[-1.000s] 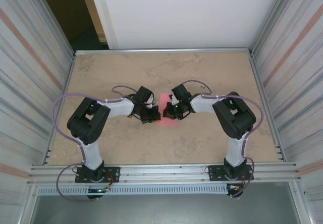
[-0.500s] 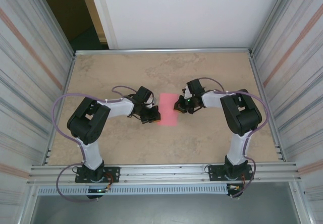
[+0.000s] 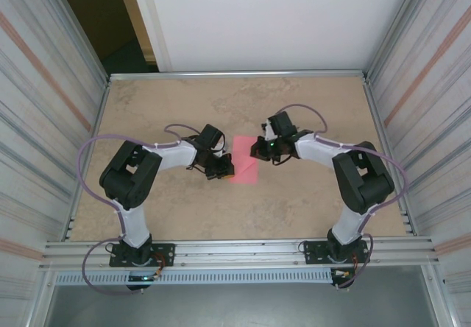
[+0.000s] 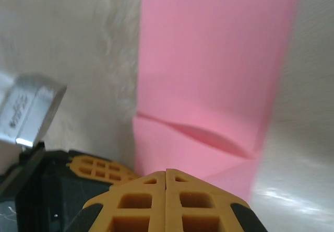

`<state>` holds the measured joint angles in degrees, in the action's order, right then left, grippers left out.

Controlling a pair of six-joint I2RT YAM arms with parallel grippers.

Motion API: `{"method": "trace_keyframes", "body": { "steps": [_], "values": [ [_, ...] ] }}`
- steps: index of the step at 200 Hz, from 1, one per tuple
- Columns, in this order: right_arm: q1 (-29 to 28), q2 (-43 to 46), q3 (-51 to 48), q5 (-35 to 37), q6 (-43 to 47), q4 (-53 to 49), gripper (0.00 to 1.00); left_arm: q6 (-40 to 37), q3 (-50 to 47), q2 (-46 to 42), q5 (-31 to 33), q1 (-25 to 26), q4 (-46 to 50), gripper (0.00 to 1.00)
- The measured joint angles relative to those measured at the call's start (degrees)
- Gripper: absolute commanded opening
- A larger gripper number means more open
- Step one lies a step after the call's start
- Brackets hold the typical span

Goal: Fold a paper plane with a square sheet of paper (pick it up from the middle)
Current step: Fold the triangle a second time at the center of the table.

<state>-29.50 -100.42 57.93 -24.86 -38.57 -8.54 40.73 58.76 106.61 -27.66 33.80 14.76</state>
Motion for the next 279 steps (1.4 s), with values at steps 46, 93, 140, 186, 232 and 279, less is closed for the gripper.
{"method": "trace_keyframes", "body": {
  "steps": [46, 93, 140, 186, 232, 279],
  "values": [
    [-2.8, -6.9, 1.4, -0.9, -1.5, 0.5, 0.0, -0.3, 0.5, 0.1, 0.0, 0.0, 0.6, 0.0],
    [-2.0, -8.1, 1.6, -1.1, -1.9, 0.5, 0.0, -2.5, 1.7, 0.3, -0.2, 0.0, 2.6, 0.0],
    [-1.4, -8.4, 1.6, -2.0, -2.9, 0.7, 0.0, -3.6, 1.9, -1.7, -1.2, 0.1, 2.4, 0.0],
    [-1.2, -8.7, 1.6, -2.6, -3.2, 0.8, 0.0, -3.4, 3.6, -1.2, -1.5, 1.8, 0.7, 0.0],
    [-1.2, -8.8, 1.6, -3.1, -3.4, 0.9, 0.0, -3.2, 6.4, 3.0, -1.5, 2.7, 0.4, 0.0],
    [-1.1, -8.9, 1.6, -3.3, -3.4, 1.0, 0.0, -3.3, 6.7, 4.8, -1.2, 2.6, 0.4, 0.0]
  ]
}}
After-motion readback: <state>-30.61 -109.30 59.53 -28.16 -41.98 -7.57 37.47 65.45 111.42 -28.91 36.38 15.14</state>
